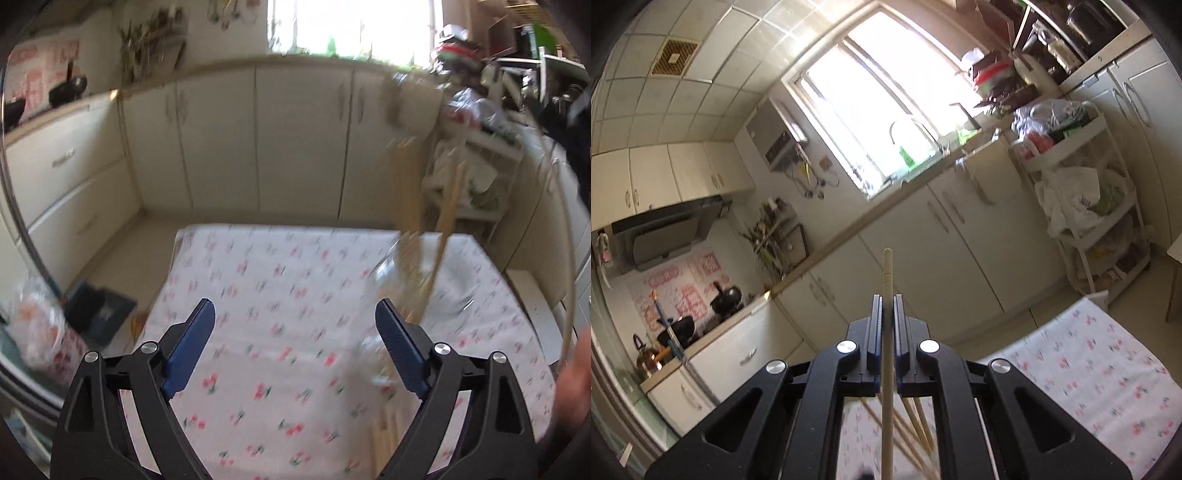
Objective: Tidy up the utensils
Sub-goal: 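Drop the chopstick into the jar with the left gripper while the right lowers and releases its own, then move both grippers back to the chopsticks lying on the tablecloth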
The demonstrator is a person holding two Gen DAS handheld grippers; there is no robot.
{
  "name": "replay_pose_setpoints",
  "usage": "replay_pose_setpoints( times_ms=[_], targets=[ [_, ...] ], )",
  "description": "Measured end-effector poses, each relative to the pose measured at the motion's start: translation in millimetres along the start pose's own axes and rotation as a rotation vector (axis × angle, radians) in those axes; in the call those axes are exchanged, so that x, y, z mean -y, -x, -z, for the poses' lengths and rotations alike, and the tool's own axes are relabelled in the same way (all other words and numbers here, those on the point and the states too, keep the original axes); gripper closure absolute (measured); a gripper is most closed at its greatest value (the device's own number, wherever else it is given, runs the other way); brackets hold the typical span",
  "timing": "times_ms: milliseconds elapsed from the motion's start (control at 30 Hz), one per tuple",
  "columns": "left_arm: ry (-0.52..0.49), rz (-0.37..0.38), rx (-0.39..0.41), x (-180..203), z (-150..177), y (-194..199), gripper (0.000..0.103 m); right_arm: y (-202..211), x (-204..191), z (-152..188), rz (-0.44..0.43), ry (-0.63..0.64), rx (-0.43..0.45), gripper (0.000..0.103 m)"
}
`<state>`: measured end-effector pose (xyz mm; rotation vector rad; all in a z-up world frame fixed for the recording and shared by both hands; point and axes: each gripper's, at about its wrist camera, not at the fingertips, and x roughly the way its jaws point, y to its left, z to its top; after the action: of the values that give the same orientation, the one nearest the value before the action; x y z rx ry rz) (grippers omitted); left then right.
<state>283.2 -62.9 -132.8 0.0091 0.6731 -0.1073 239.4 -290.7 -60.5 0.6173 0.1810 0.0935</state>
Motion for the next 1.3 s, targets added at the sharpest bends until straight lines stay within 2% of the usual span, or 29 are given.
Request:
replay_pose_setpoints(
  times_ms=[133,267,433,767,900,1033,1067,1100,1133,1300],
  targets=[
    [0.04,0.004,-0.048,-20.2,14.6,-6.1,0.016,-17.4,-7.4,-3.8,0.013,0.019,0.061,0.097],
    [0.097,0.032,-0.079,-38.4,26.6,-15.7,0.014,-35.6,-8.6,-0.1,0.021,0.046,0.064,0.097],
    [0.151,0.068,-0.116,-52.4,40.2,-27.2,0.014,-50.5,-2.8,13.9,0.041,0.069,0.023,0.097],
    [0.172,0.103,-0.124,-52.1,39.8,-30.8,0.014,-58.5,-0.9,26.5,0.051,0.101,-0.004,0.096],
    [0.178,0.103,-0.123,-53.4,38.3,-29.3,0.014,-47.2,-2.6,31.3,0.035,0.137,-0.04,0.096],
    [0.175,0.099,-0.124,-54.7,37.4,-23.4,0.014,-32.1,-11.4,41.6,0.02,0.231,-0.124,0.096],
    [0.175,0.099,-0.125,-54.9,37.3,-21.3,0.014,-30.0,-13.5,43.5,0.018,0.252,-0.143,0.095],
    [0.174,0.098,-0.126,-54.6,37.0,-18.1,0.014,-25.2,-15.7,46.3,0.013,0.279,-0.169,0.088],
    [0.174,0.096,-0.126,-54.8,37.0,-15.7,0.014,-19.8,-16.9,48.1,0.015,0.295,-0.187,0.076],
    [0.158,0.082,-0.114,-52.3,32.8,7.8,0.014,13.5,-18.0,42.7,0.036,0.303,-0.231,0.073]
  ],
)
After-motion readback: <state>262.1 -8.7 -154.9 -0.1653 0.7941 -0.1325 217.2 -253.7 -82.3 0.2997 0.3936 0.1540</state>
